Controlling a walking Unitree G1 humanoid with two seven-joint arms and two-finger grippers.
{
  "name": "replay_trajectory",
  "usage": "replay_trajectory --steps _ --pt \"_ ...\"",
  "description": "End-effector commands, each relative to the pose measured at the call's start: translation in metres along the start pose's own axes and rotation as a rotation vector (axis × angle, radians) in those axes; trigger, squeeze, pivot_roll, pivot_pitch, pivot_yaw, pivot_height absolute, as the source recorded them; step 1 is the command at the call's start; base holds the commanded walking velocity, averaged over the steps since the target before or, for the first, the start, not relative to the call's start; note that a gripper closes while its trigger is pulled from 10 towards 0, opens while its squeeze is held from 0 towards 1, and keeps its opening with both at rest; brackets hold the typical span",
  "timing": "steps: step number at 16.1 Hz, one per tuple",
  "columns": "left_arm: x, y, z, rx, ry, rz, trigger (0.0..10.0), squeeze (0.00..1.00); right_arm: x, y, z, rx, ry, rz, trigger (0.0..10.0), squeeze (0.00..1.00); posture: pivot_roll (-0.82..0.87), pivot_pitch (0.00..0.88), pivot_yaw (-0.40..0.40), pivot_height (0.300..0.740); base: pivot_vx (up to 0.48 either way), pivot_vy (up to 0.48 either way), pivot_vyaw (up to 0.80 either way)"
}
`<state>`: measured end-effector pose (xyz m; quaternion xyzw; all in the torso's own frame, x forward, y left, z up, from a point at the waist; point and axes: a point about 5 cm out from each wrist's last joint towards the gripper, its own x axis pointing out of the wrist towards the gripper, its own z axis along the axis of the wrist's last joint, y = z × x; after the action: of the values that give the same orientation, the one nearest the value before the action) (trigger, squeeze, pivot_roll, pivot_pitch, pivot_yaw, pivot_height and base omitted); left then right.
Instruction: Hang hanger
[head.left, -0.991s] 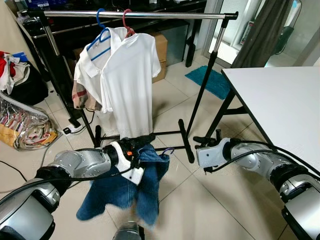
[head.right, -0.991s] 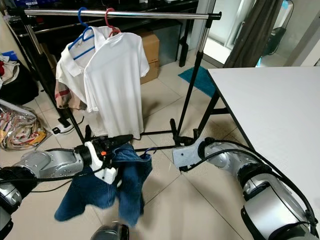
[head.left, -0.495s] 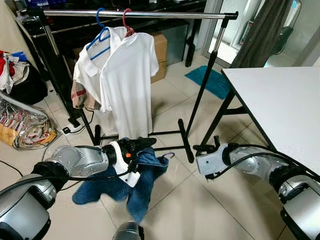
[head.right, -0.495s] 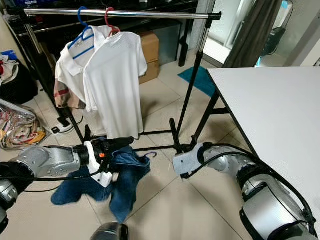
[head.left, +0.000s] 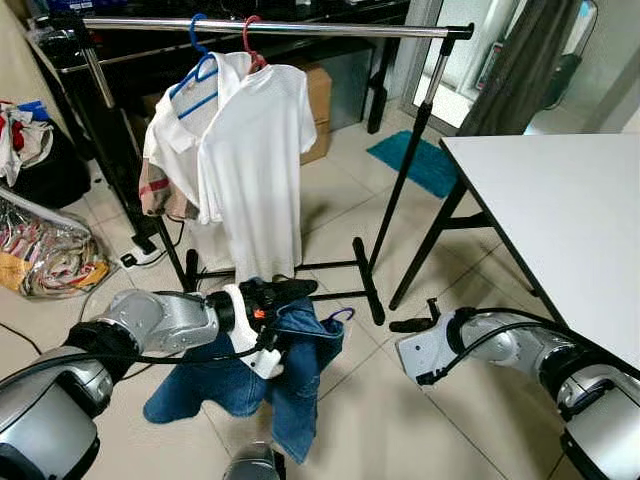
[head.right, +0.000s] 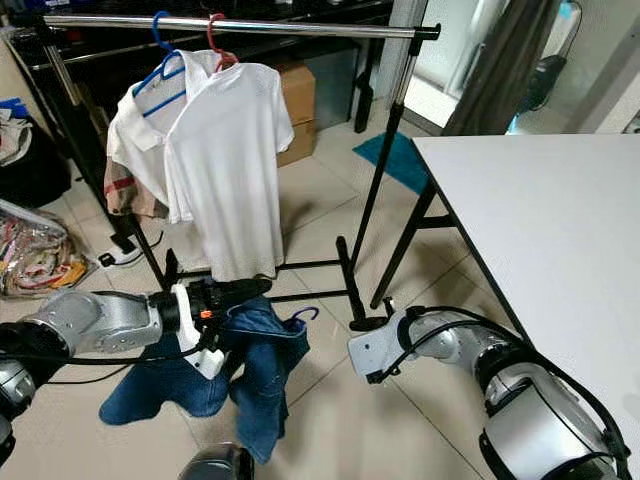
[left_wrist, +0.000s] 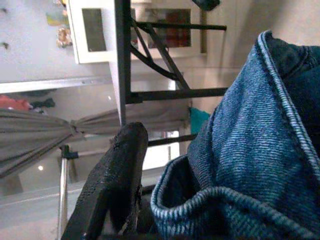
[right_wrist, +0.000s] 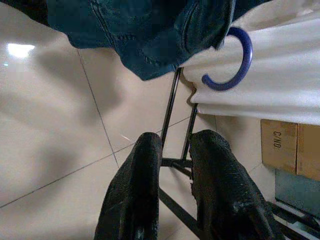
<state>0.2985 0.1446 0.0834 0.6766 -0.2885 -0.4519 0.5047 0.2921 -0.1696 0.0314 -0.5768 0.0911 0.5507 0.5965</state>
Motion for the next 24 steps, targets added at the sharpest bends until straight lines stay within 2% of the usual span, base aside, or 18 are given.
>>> replay_trajectory --steps 1,5,8,9,10,11,12,14,15,18,22,24 --pt "0.004 0.015 -0.003 0.048 -0.029 0.039 10.0 0.00 0.000 -0.004 0.001 0.015 -0.007 -0.009 10.0 0.00 0.27 0.027 -0.054 0.740 0.000 0.000 0.00" --pt "0.010 0.020 0.000 0.061 -0.058 0.052 10.0 0.00 0.004 -0.011 0.006 0.078 -0.022 -0.067 10.0 0.00 0.27 0.023 -0.049 0.740 0.000 0.000 0.00" --pt "0.016 0.019 0.006 0.025 -0.057 0.083 10.0 0.00 0.009 -0.013 0.009 0.172 -0.035 -0.159 10.0 0.00 0.26 0.027 -0.049 0.740 0.000 0.000 0.00" --pt "0.018 0.016 0.006 -0.014 -0.027 0.107 10.0 0.00 0.011 -0.020 0.010 0.252 -0.040 -0.256 10.0 0.00 0.26 0.030 -0.047 0.740 0.000 0.000 0.00" --pt "0.018 0.015 0.006 -0.029 -0.015 0.117 10.0 0.00 0.011 -0.022 0.010 0.288 -0.046 -0.292 10.0 0.00 0.26 0.031 -0.047 0.740 0.000 0.000 0.00" --pt "0.017 0.012 0.004 -0.062 0.029 0.144 10.0 0.00 0.009 -0.031 0.009 0.381 -0.050 -0.419 10.0 0.00 0.25 0.033 -0.046 0.740 0.000 0.000 0.00" --pt "0.017 0.013 0.003 -0.074 0.054 0.169 10.0 0.00 0.008 -0.034 0.009 0.431 -0.057 -0.478 10.0 0.00 0.25 0.036 -0.046 0.740 0.000 0.000 0.00" --pt "0.018 0.018 0.000 -0.078 0.086 0.219 10.0 0.00 0.007 -0.033 0.008 0.475 -0.065 -0.514 10.0 0.00 0.25 0.041 -0.048 0.740 0.000 0.000 0.00" --pt "0.019 0.029 -0.004 -0.056 0.106 0.276 10.0 0.00 0.008 -0.024 0.006 0.472 -0.054 -0.493 10.0 0.00 0.25 0.046 -0.052 0.740 0.000 0.000 0.00" --pt "0.020 0.033 -0.002 -0.022 0.069 0.260 10.0 0.00 0.002 -0.015 -0.001 0.418 -0.024 -0.435 10.0 0.00 0.25 0.058 -0.059 0.740 0.000 0.000 0.00" --pt "0.018 0.026 0.006 0.000 0.004 0.210 10.0 0.00 -0.016 -0.023 -0.018 0.398 0.039 -0.473 10.0 0.00 0.24 0.069 -0.067 0.740 0.000 0.000 0.00" --pt "0.020 0.027 0.010 0.007 -0.015 0.211 10.0 0.00 -0.018 -0.024 -0.021 0.375 0.052 -0.458 10.0 0.00 0.24 0.073 -0.069 0.740 0.000 0.000 0.00"
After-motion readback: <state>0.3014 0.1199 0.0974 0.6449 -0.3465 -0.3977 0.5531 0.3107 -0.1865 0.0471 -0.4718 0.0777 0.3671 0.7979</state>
